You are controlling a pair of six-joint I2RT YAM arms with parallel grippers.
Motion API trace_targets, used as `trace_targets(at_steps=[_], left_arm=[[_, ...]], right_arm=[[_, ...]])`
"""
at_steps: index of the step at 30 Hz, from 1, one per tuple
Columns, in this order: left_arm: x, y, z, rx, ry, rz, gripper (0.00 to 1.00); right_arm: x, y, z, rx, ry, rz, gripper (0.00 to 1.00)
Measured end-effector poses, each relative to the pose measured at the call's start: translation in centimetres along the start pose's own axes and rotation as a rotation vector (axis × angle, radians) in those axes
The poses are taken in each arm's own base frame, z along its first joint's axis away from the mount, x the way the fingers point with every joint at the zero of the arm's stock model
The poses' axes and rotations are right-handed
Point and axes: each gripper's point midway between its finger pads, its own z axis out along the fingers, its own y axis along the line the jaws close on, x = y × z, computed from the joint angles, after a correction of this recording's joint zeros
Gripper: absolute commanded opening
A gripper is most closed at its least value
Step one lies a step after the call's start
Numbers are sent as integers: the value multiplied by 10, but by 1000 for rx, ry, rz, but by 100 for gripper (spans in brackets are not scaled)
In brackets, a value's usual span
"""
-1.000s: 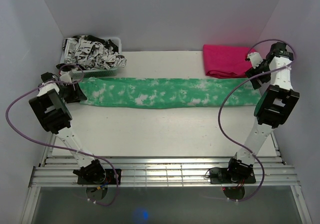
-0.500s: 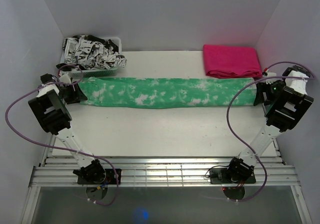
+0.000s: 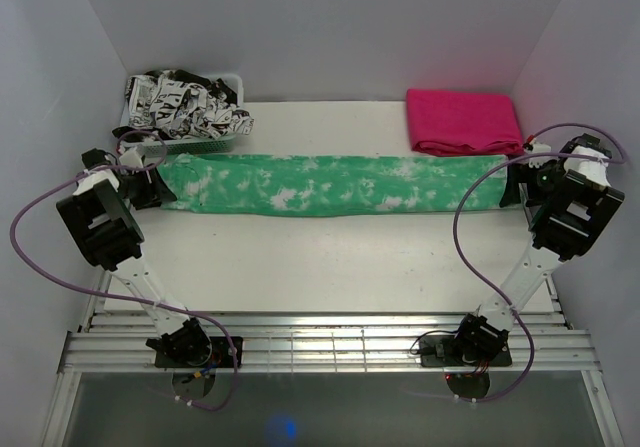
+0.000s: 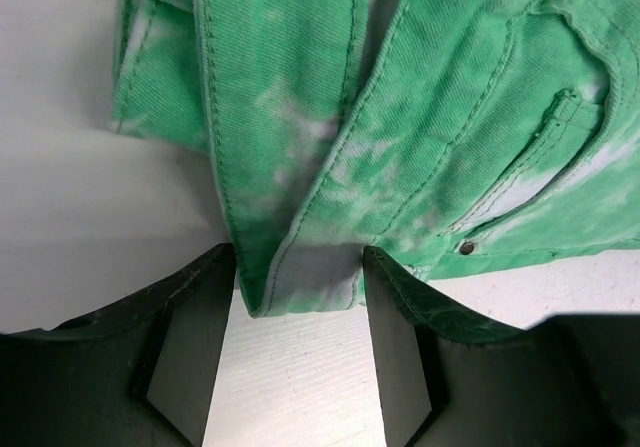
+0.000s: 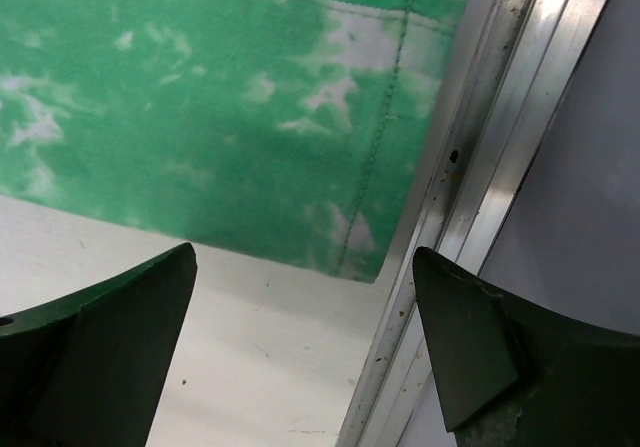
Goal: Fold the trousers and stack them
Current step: Flatten the trousers out
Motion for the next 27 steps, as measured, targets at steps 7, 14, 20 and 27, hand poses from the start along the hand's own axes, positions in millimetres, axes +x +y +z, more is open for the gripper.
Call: trace_targets(at_steps=[7,14,20,27], left_arm=[[2,-1,0,1,3,-3,64],[0,-3,-6,-2,-7,-10,61],[-4,-5,-19,0,-26,1,59],[1,-13,-19,54,-31,-5,58]], right_arm=[[-2,-4,7,15,-14,-29,70],[-4,2,9,-25,-18,-41,8],[0,16,-2,-71,24,-25,8],[-8,22,-19,-86,28,-36,8]])
